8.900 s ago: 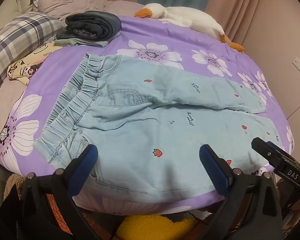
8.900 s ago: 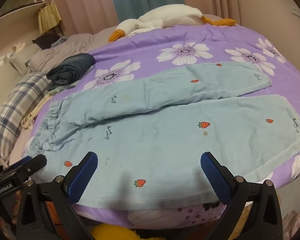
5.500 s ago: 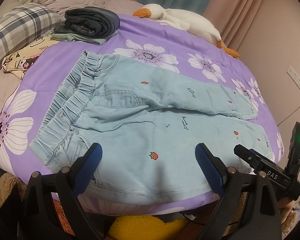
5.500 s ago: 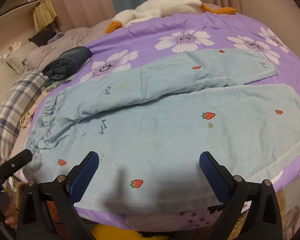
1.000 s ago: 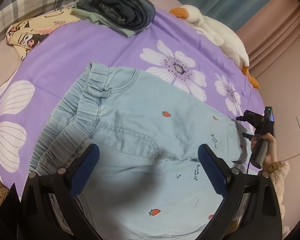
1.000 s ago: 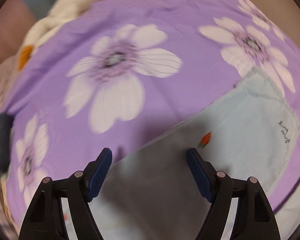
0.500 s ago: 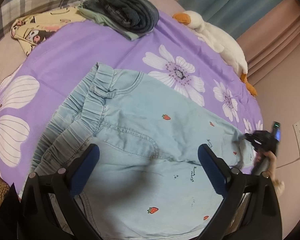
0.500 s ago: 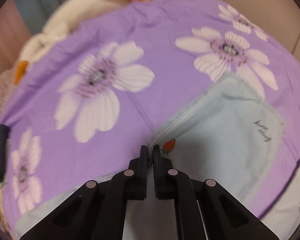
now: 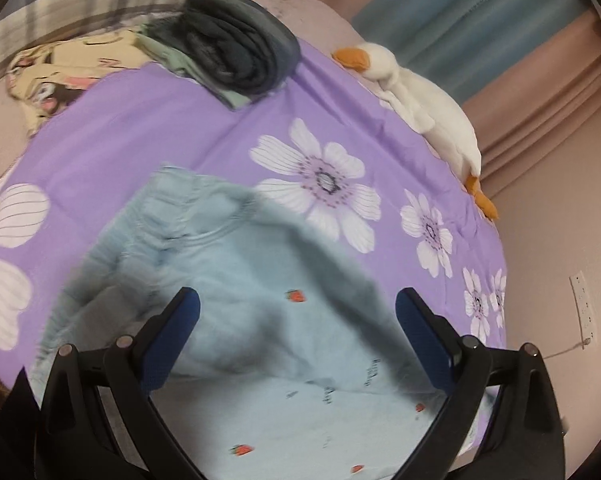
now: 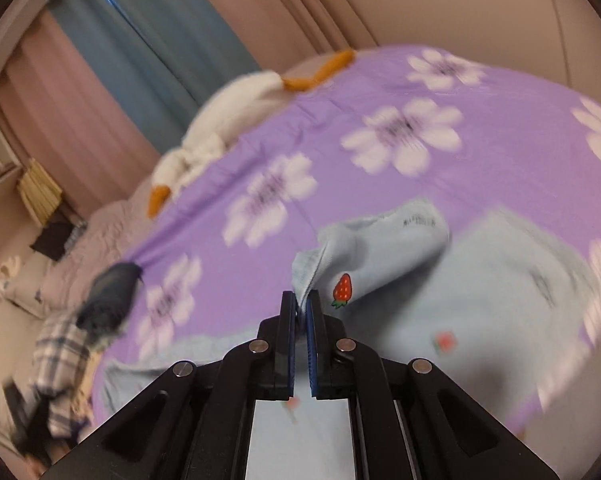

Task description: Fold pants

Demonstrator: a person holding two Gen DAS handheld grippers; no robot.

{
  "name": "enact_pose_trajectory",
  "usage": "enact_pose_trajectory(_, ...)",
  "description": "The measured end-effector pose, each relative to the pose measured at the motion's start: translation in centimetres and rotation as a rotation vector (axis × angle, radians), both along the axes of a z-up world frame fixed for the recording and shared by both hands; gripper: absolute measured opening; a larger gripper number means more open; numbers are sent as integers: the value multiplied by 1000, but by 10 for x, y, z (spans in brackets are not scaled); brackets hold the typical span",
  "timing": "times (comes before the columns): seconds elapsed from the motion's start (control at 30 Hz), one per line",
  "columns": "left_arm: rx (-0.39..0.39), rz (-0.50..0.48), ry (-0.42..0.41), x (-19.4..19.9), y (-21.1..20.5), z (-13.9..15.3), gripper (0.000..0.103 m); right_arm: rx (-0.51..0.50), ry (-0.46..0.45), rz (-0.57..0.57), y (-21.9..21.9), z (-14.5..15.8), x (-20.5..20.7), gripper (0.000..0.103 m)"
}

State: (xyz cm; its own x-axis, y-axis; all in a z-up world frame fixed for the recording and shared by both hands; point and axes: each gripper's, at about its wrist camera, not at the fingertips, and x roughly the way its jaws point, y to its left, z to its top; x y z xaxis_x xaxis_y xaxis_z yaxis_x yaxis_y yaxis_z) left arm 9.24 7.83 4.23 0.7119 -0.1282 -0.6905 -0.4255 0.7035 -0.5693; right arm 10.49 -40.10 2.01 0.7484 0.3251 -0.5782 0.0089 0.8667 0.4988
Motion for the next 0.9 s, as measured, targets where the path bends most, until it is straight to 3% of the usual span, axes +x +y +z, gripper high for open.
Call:
enact_pose_trajectory(0.2, -29, -135, 30, 50, -31, -5, 98, -9, 132, 7, -7, -47, -8, 6)
enact_pose_trajectory(0.3, 3, -157, 96, 71, -43, -20, 97, -26, 140, 18, -6, -55, -9, 6)
enact_pose_trajectory(0.4, 55, -186, 154, 86, -52, -37, 79, -24, 139, 21, -5, -57, -7, 6)
enact_pose_trajectory(0.53, 44, -201, 206, 90, -52, -61, 20, -23, 150, 25, -7, -61, -8, 6)
enact_pose_trajectory(0.7, -3, -186, 147, 64, -43, -64, 10, -24, 148, 26, -9, -66, -14, 6)
enact_pose_trajectory(0.9, -77, -195, -30, 2, -41, -23, 9, -32, 134, 18, -11, -58, -14, 6)
